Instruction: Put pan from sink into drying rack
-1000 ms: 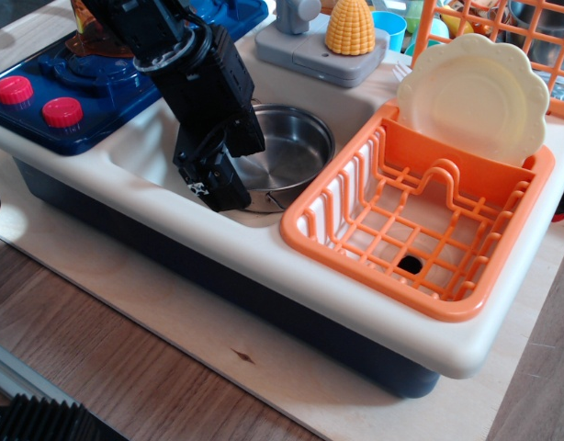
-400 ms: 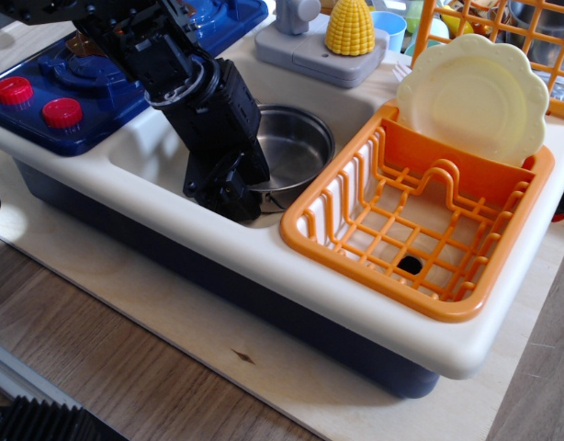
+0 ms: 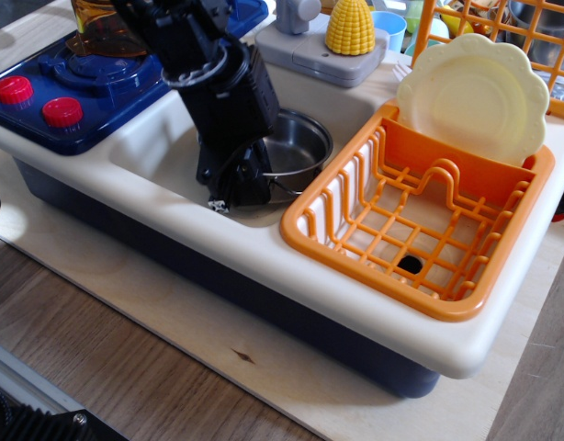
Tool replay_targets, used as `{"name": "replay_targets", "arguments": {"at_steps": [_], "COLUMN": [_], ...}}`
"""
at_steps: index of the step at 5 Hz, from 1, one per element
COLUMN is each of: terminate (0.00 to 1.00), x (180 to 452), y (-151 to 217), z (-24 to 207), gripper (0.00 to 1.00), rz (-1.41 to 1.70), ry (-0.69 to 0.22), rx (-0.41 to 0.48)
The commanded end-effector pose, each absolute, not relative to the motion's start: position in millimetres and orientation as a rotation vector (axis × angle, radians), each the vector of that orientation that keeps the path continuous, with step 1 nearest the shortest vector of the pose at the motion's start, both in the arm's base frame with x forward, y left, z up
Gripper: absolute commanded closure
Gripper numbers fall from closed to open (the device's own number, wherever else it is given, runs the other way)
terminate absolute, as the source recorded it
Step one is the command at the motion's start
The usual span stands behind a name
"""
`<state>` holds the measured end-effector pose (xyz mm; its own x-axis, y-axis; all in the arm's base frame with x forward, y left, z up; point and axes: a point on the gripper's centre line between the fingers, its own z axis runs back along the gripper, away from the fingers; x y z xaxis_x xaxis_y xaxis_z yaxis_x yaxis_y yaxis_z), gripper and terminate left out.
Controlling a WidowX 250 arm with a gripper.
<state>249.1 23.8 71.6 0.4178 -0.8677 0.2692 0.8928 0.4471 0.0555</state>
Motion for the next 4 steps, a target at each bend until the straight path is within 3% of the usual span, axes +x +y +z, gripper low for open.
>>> {"name": "replay_targets", "arguments": {"at_steps": [1, 2, 3, 4], "terminate": [0.00, 0.00, 0.00, 0.00], "x": [253.3, 242.7, 219.6, 206.9], "y": [8.5, -11.9, -47.8, -72.6], "z": [134.4, 170.3, 185.4, 180.1], "gripper": [1.00, 1.00, 1.00, 1.00], "rz": [-1.046, -0.978, -0.889, -0.858], "ry": [-0.276, -0.265, -0.251, -0.261], "rx": [-0.002, 0.025, 0.040, 0.035]}}
